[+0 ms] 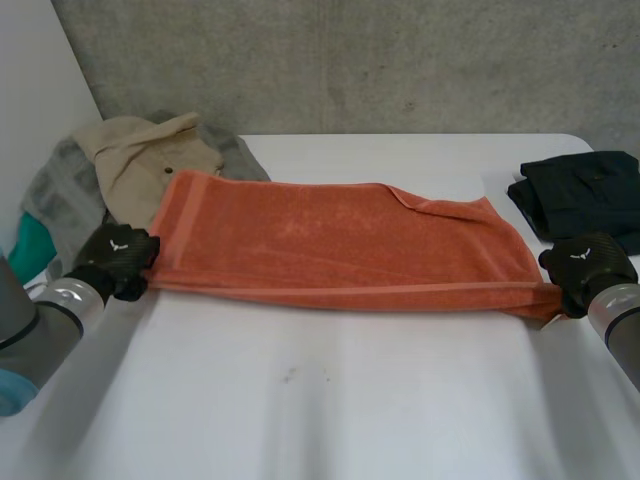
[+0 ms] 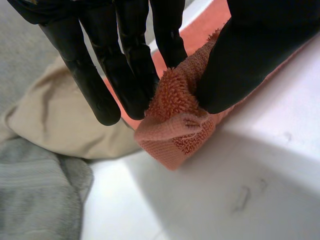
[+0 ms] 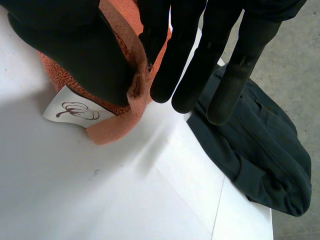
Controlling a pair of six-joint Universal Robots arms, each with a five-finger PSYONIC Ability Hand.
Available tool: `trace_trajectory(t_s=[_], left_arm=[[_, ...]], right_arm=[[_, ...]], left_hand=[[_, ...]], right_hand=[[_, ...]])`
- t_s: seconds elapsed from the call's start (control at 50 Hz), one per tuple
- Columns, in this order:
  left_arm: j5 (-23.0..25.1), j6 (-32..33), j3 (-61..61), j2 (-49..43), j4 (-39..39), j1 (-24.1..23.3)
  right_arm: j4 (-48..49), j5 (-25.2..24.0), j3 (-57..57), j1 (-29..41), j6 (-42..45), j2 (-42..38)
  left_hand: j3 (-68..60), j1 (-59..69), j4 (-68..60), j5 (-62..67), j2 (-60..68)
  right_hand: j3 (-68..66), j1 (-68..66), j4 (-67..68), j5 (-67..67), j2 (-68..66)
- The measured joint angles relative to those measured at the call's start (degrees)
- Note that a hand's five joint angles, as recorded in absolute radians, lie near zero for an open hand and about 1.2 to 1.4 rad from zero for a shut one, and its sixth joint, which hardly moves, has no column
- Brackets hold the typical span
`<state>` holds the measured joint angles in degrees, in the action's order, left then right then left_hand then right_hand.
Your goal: Fold the laundry.
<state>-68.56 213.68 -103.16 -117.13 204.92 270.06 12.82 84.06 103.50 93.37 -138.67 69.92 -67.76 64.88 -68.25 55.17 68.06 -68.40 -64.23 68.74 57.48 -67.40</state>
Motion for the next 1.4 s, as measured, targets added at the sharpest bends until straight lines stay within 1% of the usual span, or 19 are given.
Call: trace_trajectory(t_s=[0.12,0.18,0.26,0.28,0.34,0.46,0.58,0.66,0.88,1.02,1.14,1.16,1.18,1.24,1.26,1.28,1.3,1.34,1.4], left_arm=[[-0.34,-0.03,-4.69,9.83,-4.50,0.34],[-0.67,0.14,-6.70,15.41,-10.01,0.54],[-1.12,3.16,-9.40,23.80,-23.23,1.34],[-1.12,3.16,-9.40,23.80,-23.23,1.34],[-1.96,10.92,-11.98,29.22,-37.63,2.95],[-4.73,22.02,-14.20,32.34,-50.38,4.79],[-6.14,23.21,-12.03,29.14,-44.22,4.48],[-6.41,19.82,-7.36,22.36,-36.49,1.74],[-8.18,10.41,9.50,3.95,-26.23,-5.49],[-14.94,6.08,20.84,-5.49,-18.02,-8.20],[-19.55,5.43,27.33,-11.14,-15.18,-9.85],[-19.81,5.39,27.95,-11.69,-15.05,-10.17],[-20.02,5.36,28.60,-12.26,-14.94,-10.58],[-20.22,5.33,29.50,-13.08,-14.85,-11.39],[-20.22,5.29,29.86,-13.25,-14.52,-12.34],[-20.23,5.26,29.94,-13.15,-14.25,-12.86],[-20.22,5.23,29.92,-12.91,-13.94,-13.40],[-20.24,5.18,29.70,-11.93,-13.28,-14.17],[-20.24,5.10,28.94,-9.78,-12.58,-14.72]], right_arm=[[-2.29,0.16,0.65,-0.26,1.09,3.50],[-6.31,0.11,1.24,-0.44,2.94,7.05],[-16.86,-0.16,2.20,-0.88,7.74,12.86],[-16.86,-0.16,2.20,-0.88,7.74,12.86],[-28.20,-0.34,3.80,-2.67,14.49,16.89],[-35.96,-0.41,6.12,-6.05,22.62,19.44],[-30.36,-0.28,6.16,-6.84,23.07,17.73],[-23.50,0.49,3.73,-5.97,20.56,12.51],[-5.66,3.53,-7.79,1.36,13.58,-2.54],[4.42,4.57,-18.63,4.68,12.87,-13.61],[6.23,5.36,-28.05,5.91,13.19,-21.95],[6.26,5.46,-29.33,6.00,13.19,-23.06],[6.29,5.52,-30.46,6.11,13.17,-24.03],[6.27,5.69,-32.51,6.29,13.10,-25.80],[6.52,6.21,-33.84,6.61,12.75,-26.67],[6.61,6.39,-34.13,6.72,12.60,-26.81],[6.84,7.05,-34.72,6.98,12.02,-26.92],[7.13,8.06,-35.06,7.35,10.70,-26.10],[7.06,9.01,-34.17,7.56,8.67,-23.65]], left_hand=[[-0.30,0.00,-0.32,0.00,0.27],[-0.30,0.00,-0.32,0.00,0.27],[-0.30,0.00,-0.32,0.00,0.33],[-0.30,0.00,-0.32,0.00,0.33],[-0.31,0.00,-0.32,0.00,0.38],[-0.49,0.00,-0.34,0.00,0.39],[-0.55,0.00,-0.35,0.00,0.46],[-0.55,0.00,-0.35,0.00,0.46],[-0.56,0.00,-0.35,0.84,0.46],[-0.56,0.00,-0.37,0.84,0.46],[-0.45,-0.24,-0.26,0.76,0.05],[8.55,-7.92,8.96,-6.53,-9.45],[12.25,-11.23,12.35,-9.58,-12.65],[15.79,-14.12,16.51,-13.31,-16.35],[24.27,-23.72,25.25,-21.87,-24.83],[37.17,-37.17,37.31,-33.83,-37.94],[47.62,-48.50,48.25,-44.48,-48.43],[54.67,-53.81,55.63,-51.79,-55.34],[55.82,-53.81,56.62,-52.37,-56.38]], right_hand=[[0.00,0.00,0.00,0.00,0.00],[0.00,0.00,0.00,-0.09,0.00],[0.00,0.00,0.00,0.00,0.00],[0.00,0.00,0.00,0.00,0.00],[0.00,0.00,0.00,0.00,0.00],[0.00,0.00,0.00,-0.08,0.00],[0.00,0.00,0.00,0.00,0.00],[0.00,0.00,0.00,0.00,0.00],[0.00,0.00,0.00,0.34,0.00],[0.00,0.00,0.00,0.38,0.00],[3.48,1.98,-3.58,-2.81,3.20],[8.03,5.01,-8.19,-7.24,7.63],[10.93,7.33,-11.11,-10.18,10.38],[13.28,8.96,-13.64,-12.77,12.00],[25.87,21.11,-26.38,-26.18,24.73],[30.26,25.64,-30.84,-29.75,29.27],[44.95,41.64,-45.55,-45.97,45.25],[53.51,49.80,-53.95,-53.35,53.07],[56.06,50.93,-56.48,-54.73,54.93]])
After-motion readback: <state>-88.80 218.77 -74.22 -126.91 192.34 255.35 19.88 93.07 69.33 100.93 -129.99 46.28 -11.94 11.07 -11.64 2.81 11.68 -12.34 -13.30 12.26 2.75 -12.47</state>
